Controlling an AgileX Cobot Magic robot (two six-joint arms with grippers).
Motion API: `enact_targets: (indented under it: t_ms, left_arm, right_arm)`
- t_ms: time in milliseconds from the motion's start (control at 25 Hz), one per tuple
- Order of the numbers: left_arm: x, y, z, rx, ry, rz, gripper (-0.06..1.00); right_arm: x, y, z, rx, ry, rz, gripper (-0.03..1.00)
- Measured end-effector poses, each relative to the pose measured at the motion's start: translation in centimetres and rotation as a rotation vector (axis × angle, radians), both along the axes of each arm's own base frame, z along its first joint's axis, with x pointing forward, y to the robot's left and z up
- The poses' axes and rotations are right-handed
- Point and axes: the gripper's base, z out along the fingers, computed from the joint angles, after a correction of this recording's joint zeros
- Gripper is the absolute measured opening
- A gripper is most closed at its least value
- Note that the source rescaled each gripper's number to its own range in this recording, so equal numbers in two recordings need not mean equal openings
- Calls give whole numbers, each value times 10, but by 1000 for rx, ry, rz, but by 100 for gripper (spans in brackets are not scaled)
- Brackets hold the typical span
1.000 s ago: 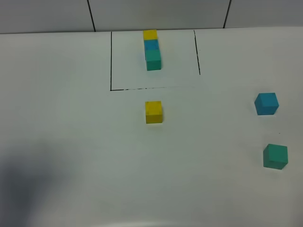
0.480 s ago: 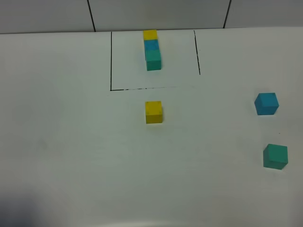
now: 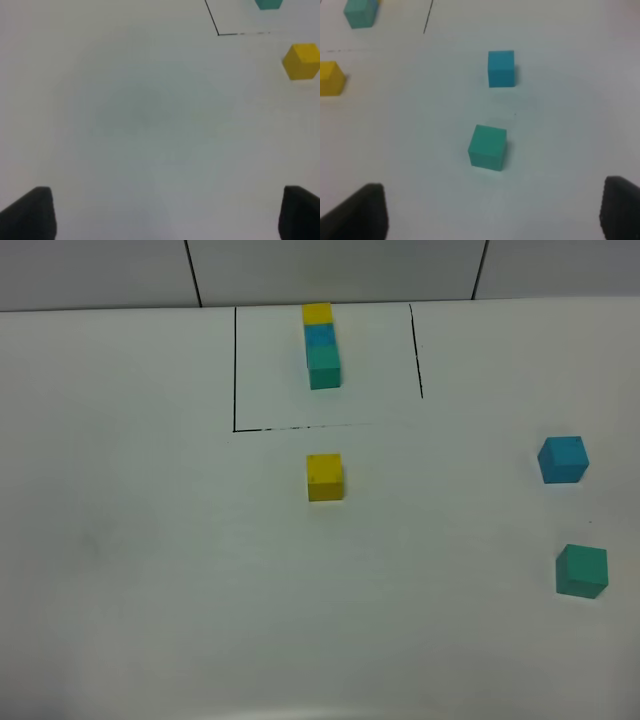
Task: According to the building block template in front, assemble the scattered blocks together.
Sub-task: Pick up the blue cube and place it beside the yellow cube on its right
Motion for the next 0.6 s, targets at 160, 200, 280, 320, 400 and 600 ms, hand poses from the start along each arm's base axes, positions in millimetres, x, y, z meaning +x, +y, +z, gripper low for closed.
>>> enact_targets:
  t_ms: [160, 200, 280, 320, 400, 600]
  left_arm:
    - [-1, 0, 0, 0, -4, 0, 83]
    - [-1, 0, 0, -1, -5, 0, 81]
    - [-1, 0, 0, 0, -4, 0, 78]
    - [-1, 0, 0, 0, -4, 0, 76]
    - [-1, 0, 0, 0, -3, 0, 70]
    - [-1, 0, 0, 0, -3, 4, 55]
  right_arm:
    - [0, 0, 0, 4, 0, 2, 72]
    - [0, 1, 0, 6, 0, 4, 72]
    - [0, 1, 0, 7, 0, 5, 72]
    - [0, 1, 0, 7, 0, 5, 72]
    - [0, 1, 0, 7, 0, 5, 72]
    - [0, 1, 0, 8, 0, 6, 72]
